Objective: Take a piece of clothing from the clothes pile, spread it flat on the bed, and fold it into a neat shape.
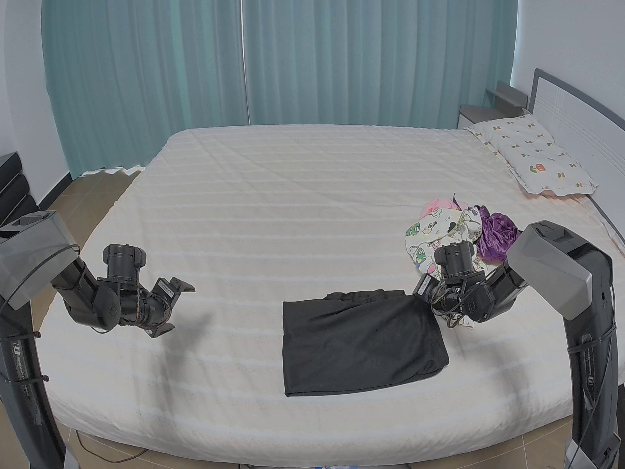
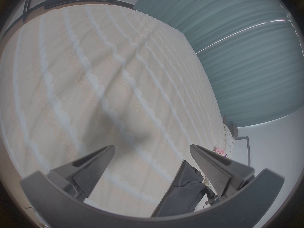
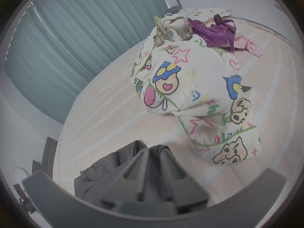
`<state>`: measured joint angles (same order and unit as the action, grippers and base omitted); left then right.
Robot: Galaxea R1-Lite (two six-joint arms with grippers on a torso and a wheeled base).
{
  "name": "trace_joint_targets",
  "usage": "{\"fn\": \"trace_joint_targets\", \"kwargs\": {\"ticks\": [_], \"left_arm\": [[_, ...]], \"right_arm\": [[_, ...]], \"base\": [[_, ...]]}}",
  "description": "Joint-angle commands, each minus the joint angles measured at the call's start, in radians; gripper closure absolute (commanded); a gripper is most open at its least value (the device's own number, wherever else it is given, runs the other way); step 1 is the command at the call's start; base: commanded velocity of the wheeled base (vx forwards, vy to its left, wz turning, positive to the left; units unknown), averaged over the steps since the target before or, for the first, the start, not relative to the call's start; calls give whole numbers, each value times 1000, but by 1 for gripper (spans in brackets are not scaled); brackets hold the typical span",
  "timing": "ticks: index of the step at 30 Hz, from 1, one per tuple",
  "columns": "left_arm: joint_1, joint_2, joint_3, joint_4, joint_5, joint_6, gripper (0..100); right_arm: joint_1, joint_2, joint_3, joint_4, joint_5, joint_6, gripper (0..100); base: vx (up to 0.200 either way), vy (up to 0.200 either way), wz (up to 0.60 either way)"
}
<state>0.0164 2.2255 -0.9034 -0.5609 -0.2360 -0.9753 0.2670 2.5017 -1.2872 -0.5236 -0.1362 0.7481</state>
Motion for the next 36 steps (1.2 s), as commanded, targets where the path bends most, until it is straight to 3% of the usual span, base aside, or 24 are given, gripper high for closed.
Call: {"fn": "trace_joint_targets", "kwargs": {"ticks": [1, 6, 10, 16, 19, 23, 33, 36], "left_arm": [[0, 2, 1, -1, 0, 0, 0], [-1, 2, 1, -1, 1, 1, 0], [-3, 2, 1, -1, 0, 1, 0], [-3, 0, 1, -1, 0, 1, 0], [-3, 0, 3, -1, 0, 1, 0], [-3, 0, 3, -1, 0, 3, 0], [-3, 0, 4, -1, 0, 3, 0], [-3, 0, 3, -1, 1, 3, 0]], "right_arm": [[4, -38, 42, -1, 12, -4, 0], [8, -98, 140, -35, 33, -42, 0], [6, -136, 269, -116, 72, -142, 0], [11, -106, 393, -256, 141, -296, 0], [17, -95, 387, -259, 145, -302, 0], [6, -87, 373, -251, 199, -305, 0], [-54, -14, 244, -268, 221, -323, 0], [-77, -20, 230, -269, 297, -320, 0]], "base": [[0, 0, 0], [0, 0, 0], [0, 0, 0], [-200, 0, 0], [-200, 0, 0], [0, 0, 0], [0, 0, 0], [0, 0, 0]]}}
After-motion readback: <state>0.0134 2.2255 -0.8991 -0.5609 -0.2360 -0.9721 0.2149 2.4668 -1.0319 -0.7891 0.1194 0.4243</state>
